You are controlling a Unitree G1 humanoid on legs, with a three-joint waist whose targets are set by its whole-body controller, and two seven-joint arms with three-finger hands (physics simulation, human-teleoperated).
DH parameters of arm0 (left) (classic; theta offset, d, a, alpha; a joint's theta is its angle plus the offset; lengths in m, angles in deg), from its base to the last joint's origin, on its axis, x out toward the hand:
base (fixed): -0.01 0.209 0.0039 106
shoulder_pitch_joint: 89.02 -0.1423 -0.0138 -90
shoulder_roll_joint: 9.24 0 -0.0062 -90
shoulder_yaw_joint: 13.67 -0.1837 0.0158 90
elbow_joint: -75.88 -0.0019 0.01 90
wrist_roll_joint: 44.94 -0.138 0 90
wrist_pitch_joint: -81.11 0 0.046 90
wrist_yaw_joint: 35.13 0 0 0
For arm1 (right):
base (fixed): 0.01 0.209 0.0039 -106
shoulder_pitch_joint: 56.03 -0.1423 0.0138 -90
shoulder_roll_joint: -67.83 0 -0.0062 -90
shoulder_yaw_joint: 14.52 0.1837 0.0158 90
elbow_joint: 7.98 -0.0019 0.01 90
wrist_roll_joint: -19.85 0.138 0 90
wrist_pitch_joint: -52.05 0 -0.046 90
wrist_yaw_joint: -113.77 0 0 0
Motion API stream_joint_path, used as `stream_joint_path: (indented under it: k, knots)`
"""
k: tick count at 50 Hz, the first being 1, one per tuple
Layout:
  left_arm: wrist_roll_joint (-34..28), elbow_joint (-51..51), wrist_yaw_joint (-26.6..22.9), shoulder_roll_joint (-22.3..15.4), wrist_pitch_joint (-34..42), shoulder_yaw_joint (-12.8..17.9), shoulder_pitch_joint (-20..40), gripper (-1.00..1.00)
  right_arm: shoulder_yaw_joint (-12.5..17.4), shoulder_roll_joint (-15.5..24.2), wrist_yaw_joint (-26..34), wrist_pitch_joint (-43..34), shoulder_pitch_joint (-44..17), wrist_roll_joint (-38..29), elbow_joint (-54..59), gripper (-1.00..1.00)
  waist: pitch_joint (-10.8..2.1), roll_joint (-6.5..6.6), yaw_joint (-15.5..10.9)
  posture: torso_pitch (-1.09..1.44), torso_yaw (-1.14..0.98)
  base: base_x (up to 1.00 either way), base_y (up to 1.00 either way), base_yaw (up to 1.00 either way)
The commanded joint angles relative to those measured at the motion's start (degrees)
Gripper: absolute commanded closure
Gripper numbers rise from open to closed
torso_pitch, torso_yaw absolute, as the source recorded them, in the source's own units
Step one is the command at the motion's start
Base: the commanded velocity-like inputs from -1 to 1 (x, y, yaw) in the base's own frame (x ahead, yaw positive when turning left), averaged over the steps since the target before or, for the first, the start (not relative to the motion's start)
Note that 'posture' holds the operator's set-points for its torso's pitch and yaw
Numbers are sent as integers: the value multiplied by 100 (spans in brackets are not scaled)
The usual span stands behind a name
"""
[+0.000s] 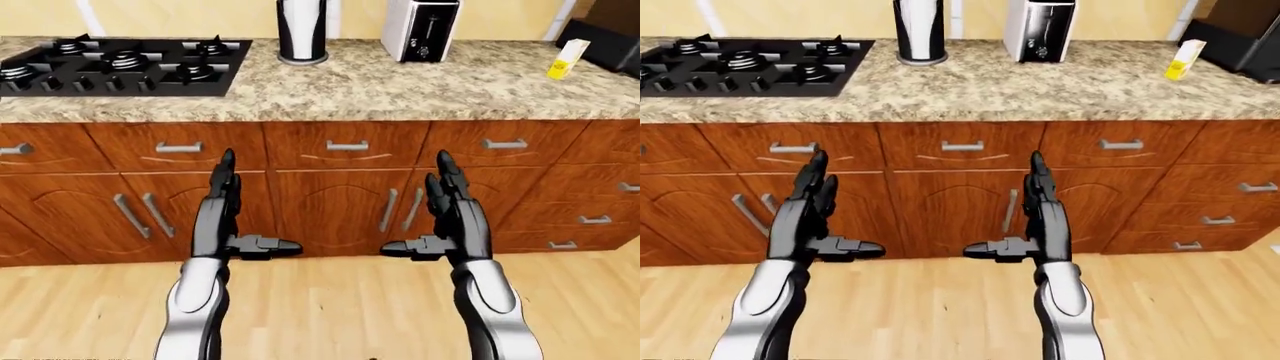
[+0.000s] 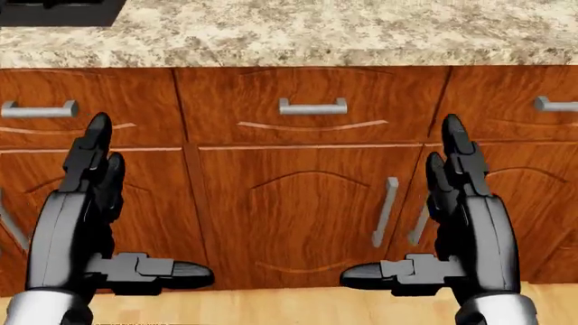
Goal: Move the drinks to the dining counter.
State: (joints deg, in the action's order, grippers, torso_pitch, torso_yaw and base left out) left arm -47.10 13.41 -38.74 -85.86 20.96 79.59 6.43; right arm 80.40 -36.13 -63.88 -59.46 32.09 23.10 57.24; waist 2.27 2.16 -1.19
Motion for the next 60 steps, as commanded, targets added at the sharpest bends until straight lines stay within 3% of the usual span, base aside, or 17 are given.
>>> stream_joint_path:
  k: [1,7,9,10,18,20,21,27,29,30,31,39,49,51,53,54,60]
  knots:
    - [13,72,-33,21,-190,-56,103,-100,71,44,-4,183,-92,20,-185,-100,-39,54,18,0,0,0,-100,0]
    - [145,3,-49,75,-298,-33,21,-100,23,15,3,237,-77,94,-59,-100,-92,-381,-17,0,0,0,-100,0]
    - [141,52,-45,61,-292,-67,11,-100,-62,-3,-9,288,-68,26,10,-100,-269,-900,5,0,0,0,-97,0]
    - [134,105,-49,57,-279,-86,-1,-100,-79,-9,-5,281,-64,23,-2,-100,-145,-642,112,0,0,0,-97,0]
    - [99,97,-159,58,-445,-121,-51,-100,-129,-12,75,368,4,-67,-42,-100,35,-185,131,0,0,0,-98,0]
    - [86,29,-161,51,-487,-111,-45,-100,-91,3,102,463,-6,-70,31,-100,-112,231,-29,0,0,0,-97,0]
    - [85,36,-161,50,-471,-106,-45,-100,-86,-2,106,461,8,-63,7,-100,57,9,-36,0,0,0,-98,0]
    - [40,34,-151,49,-425,-116,-30,-100,-100,17,167,465,67,-167,-151,-100,-64,-29,-96,0,0,0,-98,0]
    - [42,102,-142,48,-312,-106,18,-100,-84,15,194,495,80,-182,-155,-100,-93,-378,-70,0,0,0,-98,0]
    - [28,93,-137,46,-307,-115,33,-100,-79,9,202,551,92,-187,-111,-100,-238,-821,-5,0,0,0,-98,0]
    - [25,88,-137,47,-300,-118,42,-100,-82,9,210,576,95,-196,-83,-100,-52,-542,34,0,0,0,-98,0]
    - [38,27,-73,58,-188,-126,134,-100,-37,8,224,621,100,-222,-109,-100,-22,-136,72,0,0,0,-88,0]
    - [-106,233,-25,34,211,-172,415,-100,-84,38,411,649,115,-180,-178,-100,16,-512,125,0,0,0,-2,0]
    - [-170,274,-13,18,224,-173,444,-100,-59,33,320,449,14,-258,-246,-100,-94,-337,308,0,0,0,0,-86]
    - [-172,402,-31,16,347,-164,472,-100,-107,37,247,433,-47,-399,-348,-100,-217,190,149,0,0,0,0,-100]
    - [-169,470,-40,4,442,-140,524,-100,-110,48,238,331,-100,-430,-490,-100,-102,-216,-51,0,0,0,-17,0]
    - [-136,806,-103,-122,990,25,926,-100,-256,102,183,-450,-592,-835,-992,-100,-86,-653,-58,0,0,2,0,0]
